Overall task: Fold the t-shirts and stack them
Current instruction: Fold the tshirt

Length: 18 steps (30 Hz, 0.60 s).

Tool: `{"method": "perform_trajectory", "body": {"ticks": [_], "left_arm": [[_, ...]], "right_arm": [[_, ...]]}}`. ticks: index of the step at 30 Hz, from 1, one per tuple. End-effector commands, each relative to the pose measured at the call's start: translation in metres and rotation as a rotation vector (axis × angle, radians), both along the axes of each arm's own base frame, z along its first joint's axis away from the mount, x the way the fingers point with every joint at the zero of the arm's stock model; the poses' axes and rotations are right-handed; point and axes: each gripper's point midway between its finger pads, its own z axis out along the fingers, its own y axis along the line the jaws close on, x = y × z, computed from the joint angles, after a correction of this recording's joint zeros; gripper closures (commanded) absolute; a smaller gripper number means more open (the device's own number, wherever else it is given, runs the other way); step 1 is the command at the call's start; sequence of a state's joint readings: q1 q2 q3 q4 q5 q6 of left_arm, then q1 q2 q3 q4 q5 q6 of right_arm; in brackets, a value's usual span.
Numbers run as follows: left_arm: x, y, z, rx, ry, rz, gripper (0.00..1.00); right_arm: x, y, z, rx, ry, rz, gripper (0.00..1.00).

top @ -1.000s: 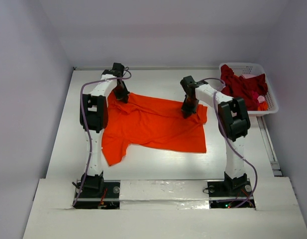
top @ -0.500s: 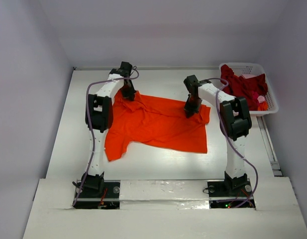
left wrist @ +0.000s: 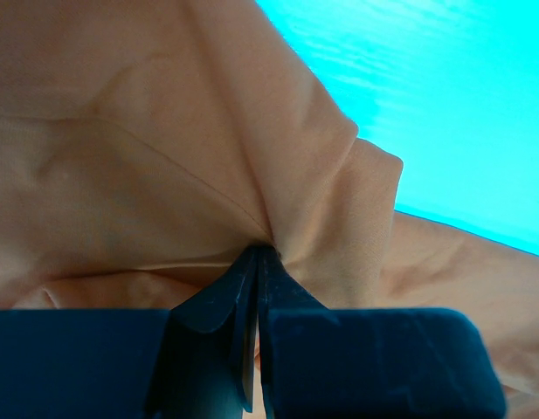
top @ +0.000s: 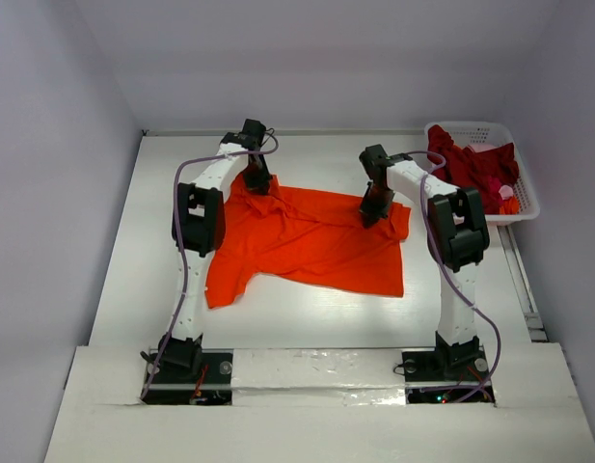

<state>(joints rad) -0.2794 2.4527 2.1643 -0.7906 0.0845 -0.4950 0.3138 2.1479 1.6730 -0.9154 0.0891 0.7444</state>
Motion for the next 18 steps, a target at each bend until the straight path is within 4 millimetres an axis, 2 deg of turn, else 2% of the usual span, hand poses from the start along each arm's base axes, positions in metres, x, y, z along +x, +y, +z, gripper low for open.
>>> {"method": "perform_trajectory", "body": {"ticks": [1,2,7,15,18], "left_arm": [[-0.017,0.014,-0.044,0.047,0.118,0.017,1.00],[-0.014,0.022,-0.045,0.044,0.119,0.036,1.00],[-0.002,0.034,-0.043,0.025,0.104,0.062,1.00],[0.006,0.038,-0.039,0.002,0.087,0.074,1.00],[0.010,0.037,-0.029,-0.007,0.063,0.078,1.00]], "right_arm": [[-0.012,-0.028,-0.030,-0.108,0.072,-0.014,1.00],[-0.011,-0.028,-0.029,-0.105,0.070,-0.014,1.00],[-0.008,-0.030,-0.029,-0.101,0.068,-0.023,1.00],[-0.003,-0.032,-0.028,-0.094,0.060,-0.032,1.00],[-0.002,-0.031,-0.028,-0.091,0.057,-0.033,1.00]]}}
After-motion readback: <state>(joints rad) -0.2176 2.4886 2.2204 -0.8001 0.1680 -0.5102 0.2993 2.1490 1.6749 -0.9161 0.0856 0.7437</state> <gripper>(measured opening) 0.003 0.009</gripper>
